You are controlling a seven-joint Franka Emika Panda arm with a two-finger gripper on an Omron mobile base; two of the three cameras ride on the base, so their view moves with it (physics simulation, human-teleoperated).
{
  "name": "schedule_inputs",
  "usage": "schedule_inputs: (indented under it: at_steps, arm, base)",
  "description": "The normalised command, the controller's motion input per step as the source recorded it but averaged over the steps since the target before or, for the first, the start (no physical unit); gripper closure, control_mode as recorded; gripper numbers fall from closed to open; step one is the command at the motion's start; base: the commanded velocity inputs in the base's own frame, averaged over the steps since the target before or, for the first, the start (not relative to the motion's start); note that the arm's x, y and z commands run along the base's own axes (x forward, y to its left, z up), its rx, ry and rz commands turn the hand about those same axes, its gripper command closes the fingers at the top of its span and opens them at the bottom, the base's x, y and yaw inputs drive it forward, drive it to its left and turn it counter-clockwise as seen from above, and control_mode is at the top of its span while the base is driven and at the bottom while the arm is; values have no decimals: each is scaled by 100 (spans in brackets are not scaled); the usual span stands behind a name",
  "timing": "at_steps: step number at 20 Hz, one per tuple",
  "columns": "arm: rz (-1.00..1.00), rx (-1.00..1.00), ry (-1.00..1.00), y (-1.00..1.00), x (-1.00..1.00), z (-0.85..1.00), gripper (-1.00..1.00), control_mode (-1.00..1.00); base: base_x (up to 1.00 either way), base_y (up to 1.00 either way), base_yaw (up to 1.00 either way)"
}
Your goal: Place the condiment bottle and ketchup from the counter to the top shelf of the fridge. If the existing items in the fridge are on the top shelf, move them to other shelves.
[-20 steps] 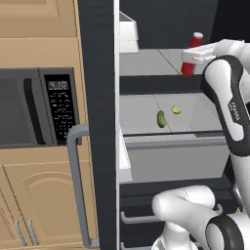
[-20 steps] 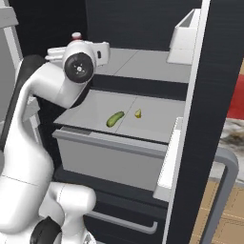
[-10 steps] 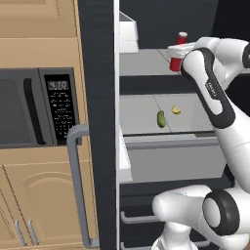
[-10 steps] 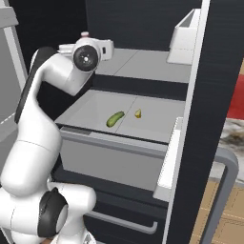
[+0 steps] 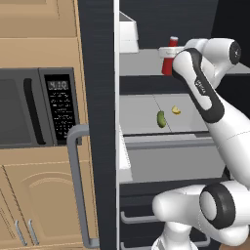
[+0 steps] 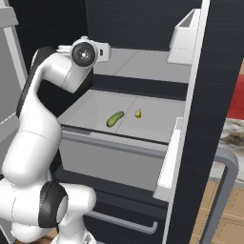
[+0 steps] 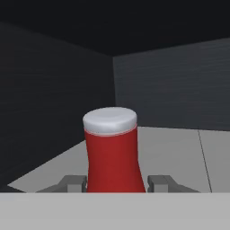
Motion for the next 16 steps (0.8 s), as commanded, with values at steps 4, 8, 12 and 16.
schedule_inputs:
  at_steps: [4,8,12,16]
  arm:
    - [0,0,-2,20,69,-17,100,-100]
    - [0,0,-3,31,69,-19,100,-100]
    - [0,0,0,17,61,-25,100,-100]
    - [0,0,0,0,63,-33,100,-100]
  base:
    - [0,0,0]
    - [0,0,0]
    - [0,0,0]
    - [0,0,0]
